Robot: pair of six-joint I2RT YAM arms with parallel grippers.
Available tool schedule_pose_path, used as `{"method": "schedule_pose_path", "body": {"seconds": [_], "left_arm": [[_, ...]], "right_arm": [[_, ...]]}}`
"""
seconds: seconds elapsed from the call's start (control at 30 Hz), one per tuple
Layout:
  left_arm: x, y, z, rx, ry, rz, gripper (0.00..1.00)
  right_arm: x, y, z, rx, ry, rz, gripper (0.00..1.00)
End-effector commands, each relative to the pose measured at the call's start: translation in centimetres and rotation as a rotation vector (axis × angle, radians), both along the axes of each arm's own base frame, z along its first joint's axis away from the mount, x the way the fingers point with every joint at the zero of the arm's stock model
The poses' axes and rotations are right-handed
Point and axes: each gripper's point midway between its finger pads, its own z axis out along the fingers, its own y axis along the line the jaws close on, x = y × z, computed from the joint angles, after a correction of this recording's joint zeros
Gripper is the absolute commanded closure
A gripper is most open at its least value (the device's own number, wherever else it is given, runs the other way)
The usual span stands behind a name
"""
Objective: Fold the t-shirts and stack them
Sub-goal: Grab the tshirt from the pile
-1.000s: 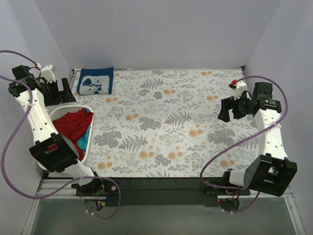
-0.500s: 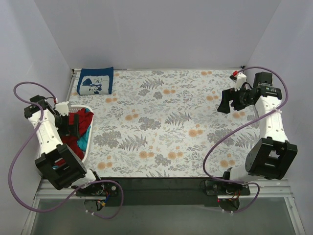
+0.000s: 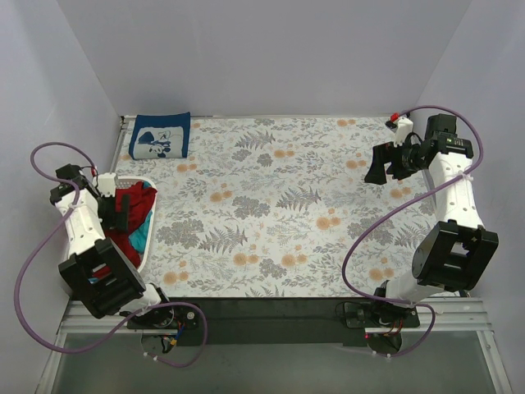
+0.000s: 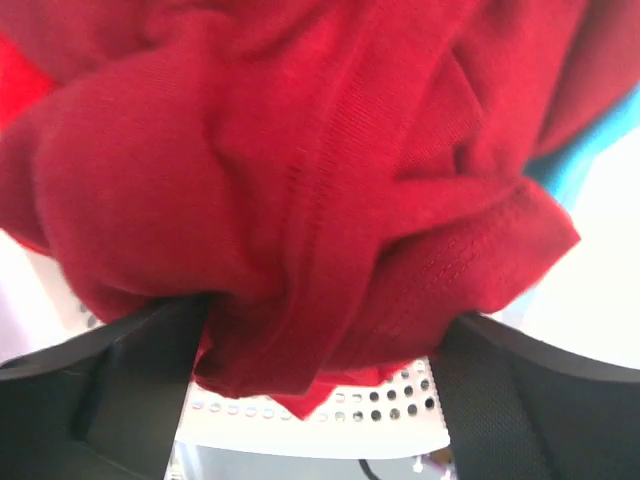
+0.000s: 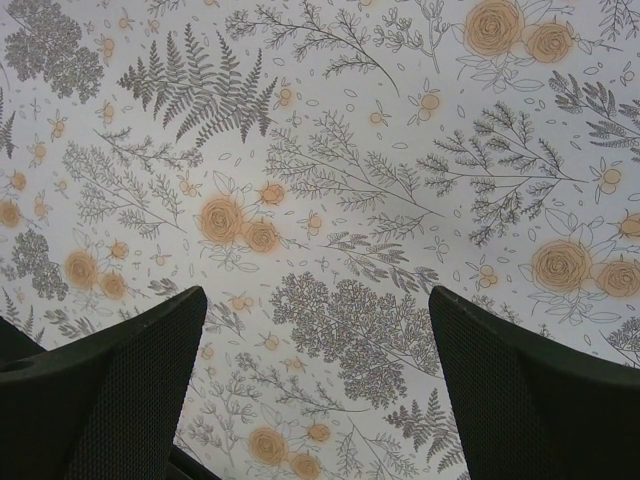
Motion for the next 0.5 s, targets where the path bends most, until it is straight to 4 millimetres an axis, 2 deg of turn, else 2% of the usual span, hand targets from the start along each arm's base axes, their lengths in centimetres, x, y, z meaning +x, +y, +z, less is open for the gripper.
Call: {"method": "schedule_pose_path", "body": {"seconds": [0.0,0.03,0.1,0.23,0.27,0.3,0.37,0.43,0.47], "left_arm": [[2.5,2.4,2.4,0.112,-0.114,0.009,0.21],[2.7,2.6,2.4,0.116,-0.119,0.011,0.30],[3.1,2.9,2.9,0.122,-0.131,0.017,0.37],[3.7,2.7,4.2,0.114,-0.162,0.007,0.65],[3.7,2.7,4.4,0.113,-0.164,0.003,0.85],[3.9,2.7,4.9,0.114,-0.174,0.001,1.00],[4.3,1.8,6.0,0.071,-0.199,-0.025,1.00],[5.4,1.1,9.9,0.067,-0.302,-0.047,1.00],[6.3,-0.2,11.7,0.016,-0.376,-0.082,1.00]], "right_arm": [[-0.3,0.5,0.6,0.015,-0.012,0.024,0.02],[-0.3,0.5,0.5,0.017,-0.009,0.025,0.02],[-0.4,0.6,0.4,0.019,-0.005,0.027,0.02],[-0.2,0.6,0.5,0.021,-0.008,0.029,0.02],[-0.2,0.6,0.5,0.023,-0.006,0.027,0.02],[-0.2,0.7,0.5,0.026,-0.005,0.028,0.02],[-0.2,0.7,0.3,0.031,0.002,0.027,0.02],[-0.1,0.7,0.2,0.033,0.007,0.024,0.02],[-0.2,0.7,0.3,0.032,0.005,0.024,0.02]]}}
